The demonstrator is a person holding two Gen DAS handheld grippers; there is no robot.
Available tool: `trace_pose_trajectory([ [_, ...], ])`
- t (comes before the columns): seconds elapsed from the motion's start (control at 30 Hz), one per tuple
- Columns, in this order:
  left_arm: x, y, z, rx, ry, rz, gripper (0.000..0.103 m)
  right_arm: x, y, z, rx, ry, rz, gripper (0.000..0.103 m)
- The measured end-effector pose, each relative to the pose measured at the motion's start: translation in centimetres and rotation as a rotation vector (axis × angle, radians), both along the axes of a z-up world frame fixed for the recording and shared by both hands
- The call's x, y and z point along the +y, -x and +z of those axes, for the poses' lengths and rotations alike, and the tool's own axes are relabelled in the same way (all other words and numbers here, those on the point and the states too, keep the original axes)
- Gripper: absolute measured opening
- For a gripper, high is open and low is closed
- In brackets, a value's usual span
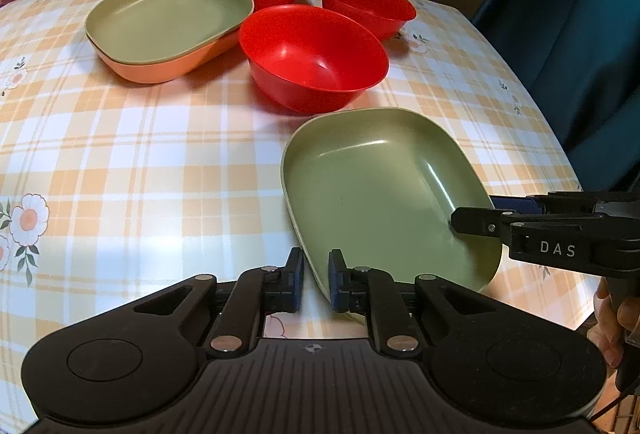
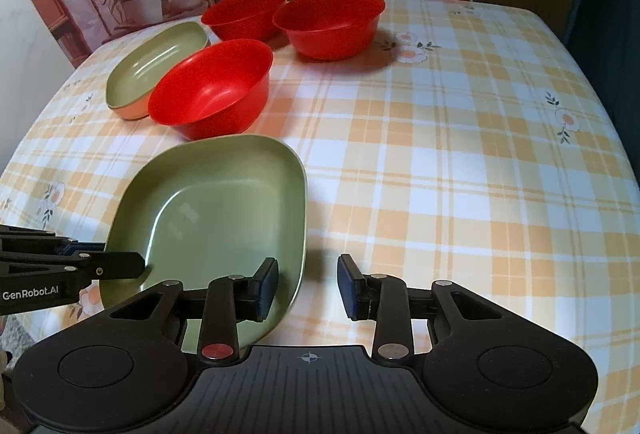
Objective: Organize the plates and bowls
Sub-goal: 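Close the left tool on the second green plate rim, then lift the second green plate with the left tool toward the stacked plates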
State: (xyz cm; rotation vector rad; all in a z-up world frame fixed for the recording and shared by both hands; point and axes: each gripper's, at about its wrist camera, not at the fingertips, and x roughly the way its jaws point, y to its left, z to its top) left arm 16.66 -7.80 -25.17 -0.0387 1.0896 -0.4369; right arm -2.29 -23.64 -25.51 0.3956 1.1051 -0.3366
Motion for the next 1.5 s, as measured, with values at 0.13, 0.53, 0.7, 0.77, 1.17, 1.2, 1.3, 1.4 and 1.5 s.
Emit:
trace_pose_trajectory([
  [0.13,0.1,0.1,-0.1,-0.002,0.007,-0.002,0.014,-0.2,-0.1,0.0,0.006,0.002,-0.011,0.025],
  [0.53,0.8,0.3,-0.2,0.009,0.055,0.009,0.014,-0.2,0.2,-0.1,-0.008,-0.007,-0.027,0.02],
  [0.7,0.9,0.4,-0.2,0.012,0.062,0.012,0.014,-0.2,0.2,-0.1,-0.009,-0.009,-0.034,0.02],
  [0.77,1.0,0.4,-0.2,0.013,0.064,0.012,0.014,-0.3,0.1,-0.2,-0.012,-0.008,-0.035,0.02],
  [1.17,1.3,0.0,0.1,-0.004,0.048,0.018,0.012,0.8,-1.7,-0.4,-0.002,0.005,-0.012,0.008],
  [1.2,1.4,0.0,0.3,-0.009,0.044,0.018,0.012,0.9,-1.8,-0.3,-0.005,0.004,-0.011,0.008],
  [1.3,1.9,-0.3,1.1,-0.032,0.043,0.025,0.012,1.1,-2.2,0.2,-0.015,-0.002,-0.01,0.009],
  [1.4,2.4,-0.4,2.0,-0.056,0.036,0.028,0.012,1.5,-2.9,0.8,-0.027,-0.001,-0.011,0.009],
  [1.5,3.0,-0.6,2.8,-0.072,0.032,0.033,0.012,1.9,-3.6,1.6,-0.037,0.005,-0.007,0.009],
])
